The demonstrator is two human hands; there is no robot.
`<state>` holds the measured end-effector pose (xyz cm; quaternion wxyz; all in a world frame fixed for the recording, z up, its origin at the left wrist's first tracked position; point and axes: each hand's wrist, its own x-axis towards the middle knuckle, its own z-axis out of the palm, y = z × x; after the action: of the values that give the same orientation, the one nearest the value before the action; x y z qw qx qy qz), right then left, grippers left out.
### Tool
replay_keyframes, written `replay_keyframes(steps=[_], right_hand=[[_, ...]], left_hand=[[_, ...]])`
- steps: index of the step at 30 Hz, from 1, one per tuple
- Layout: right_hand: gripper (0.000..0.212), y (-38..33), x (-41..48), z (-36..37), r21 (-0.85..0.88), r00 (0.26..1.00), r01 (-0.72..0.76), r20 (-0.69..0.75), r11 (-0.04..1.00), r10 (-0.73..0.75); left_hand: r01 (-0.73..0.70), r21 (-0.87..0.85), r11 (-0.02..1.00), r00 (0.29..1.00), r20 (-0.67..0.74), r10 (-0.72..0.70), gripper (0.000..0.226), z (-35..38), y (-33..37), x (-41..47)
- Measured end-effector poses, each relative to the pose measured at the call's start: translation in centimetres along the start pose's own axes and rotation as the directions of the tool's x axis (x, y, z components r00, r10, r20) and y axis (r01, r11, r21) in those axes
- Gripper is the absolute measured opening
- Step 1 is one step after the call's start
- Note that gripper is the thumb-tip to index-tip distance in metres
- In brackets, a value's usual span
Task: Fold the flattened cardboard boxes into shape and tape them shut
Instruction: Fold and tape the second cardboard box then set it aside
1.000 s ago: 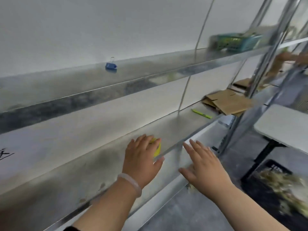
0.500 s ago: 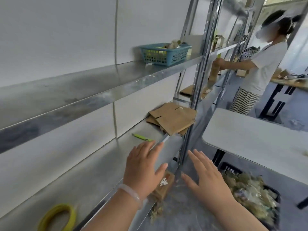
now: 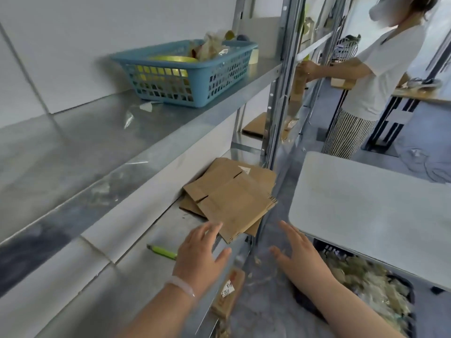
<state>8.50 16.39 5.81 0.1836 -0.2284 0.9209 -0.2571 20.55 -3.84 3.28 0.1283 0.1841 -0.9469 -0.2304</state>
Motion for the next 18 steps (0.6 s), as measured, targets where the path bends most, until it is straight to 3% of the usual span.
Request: replay_keyframes(steps=[3,6,8,12,15,18], right_hand=[[0.065,0.8,5.9,-0.1,0.263,0.984,-0.173,0.083,0.949,0.156],[0.048,1.9,12.0,0.4,0.467,0.941,-0.337,0.187,0.817,0.281],[0.03,2.8,15.4,0.8,0.562,0.916,-0.4,0.254,0.724,0.31],[0.024,3.5,19.5,1.3,0.656,0.853,-0.521,0.418,0.546,0.312],[0.028,3.3,20.7,1.1,0.687,0.859,-0.51,0.434,0.518,0.271],[0.028,2.3,20.8,0.0,0.626,0.909,-0.403,0.358,0.667,0.213]], left_hand=[[0.055,-0.02,0.998,0.995,0.09,-0.053,0.064,2.0,-0.7,2.4],[0.107,-0.009,0.994,0.983,0.152,-0.104,0.064,3.9,-0.5,5.3],[0.154,-0.015,0.988,0.973,0.178,-0.149,0.064,5.2,-0.1,7.3],[0.294,-0.019,0.956,0.929,0.239,-0.281,0.065,7.8,0.4,10.2],[0.329,0.039,0.944,0.921,0.207,-0.33,0.063,9.1,1.1,11.0],[0.382,0.029,0.924,0.911,0.155,-0.382,0.061,9.4,1.6,11.6]])
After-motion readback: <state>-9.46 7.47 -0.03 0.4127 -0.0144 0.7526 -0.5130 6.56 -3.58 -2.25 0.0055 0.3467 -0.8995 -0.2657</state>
